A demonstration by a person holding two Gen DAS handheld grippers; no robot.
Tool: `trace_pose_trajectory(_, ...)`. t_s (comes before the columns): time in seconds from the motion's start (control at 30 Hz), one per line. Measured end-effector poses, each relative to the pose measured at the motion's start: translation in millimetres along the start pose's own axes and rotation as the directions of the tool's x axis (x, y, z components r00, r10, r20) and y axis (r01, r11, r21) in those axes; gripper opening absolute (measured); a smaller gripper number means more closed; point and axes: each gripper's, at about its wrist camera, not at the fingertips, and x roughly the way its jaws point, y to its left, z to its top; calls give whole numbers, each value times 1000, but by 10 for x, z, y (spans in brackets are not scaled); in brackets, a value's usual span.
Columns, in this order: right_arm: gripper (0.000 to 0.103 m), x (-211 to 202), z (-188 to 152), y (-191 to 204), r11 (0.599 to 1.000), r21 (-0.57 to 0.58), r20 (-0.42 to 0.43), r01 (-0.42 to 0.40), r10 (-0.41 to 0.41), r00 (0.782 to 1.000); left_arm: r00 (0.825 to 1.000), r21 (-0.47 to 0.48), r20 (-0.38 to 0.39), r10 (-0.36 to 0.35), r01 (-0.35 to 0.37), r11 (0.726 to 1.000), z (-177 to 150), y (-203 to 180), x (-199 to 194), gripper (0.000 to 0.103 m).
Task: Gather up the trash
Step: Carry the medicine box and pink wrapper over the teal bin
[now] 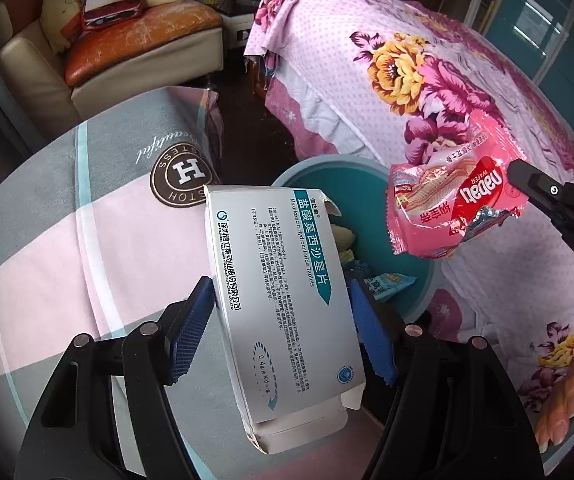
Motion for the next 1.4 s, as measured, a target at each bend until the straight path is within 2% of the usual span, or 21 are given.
trace_pose_trajectory(0.27, 8, 70, 43, -155, 998, 4, 4, 60, -60, 998, 999, 31, -14, -32, 32, 999, 169, -160, 181, 70)
trace_pose_trajectory(0.97, 8, 235, 113, -273, 991, 12, -8, 132, -132, 991, 997, 56, -26, -78, 80, 995, 421, -345, 433, 72)
trace_pose_trajectory(1.1, 8, 242, 132, -289, 990, 13, -9, 142, -141, 990, 997, 55, -24, -75, 76, 996, 425, -335, 443, 75)
trace_pose_trajectory(1.2, 8, 261, 133, -276, 990, 9, -12, 143, -143, 990, 998, 54, -26, -63, 64, 996, 438, -319, 464, 82)
trace_pose_trajectory(1.27, 8, 277, 133, -256, 990, 6, -15, 143, -143, 990, 998, 42, -29, -49, 50, 998, 443, -292, 479, 91)
trace_pose_trajectory(1.4, 8, 311, 128, -227, 990, 2, -19, 143, -143, 990, 998, 8, -50, -25, 26, 1000, 421, -189, 511, 92)
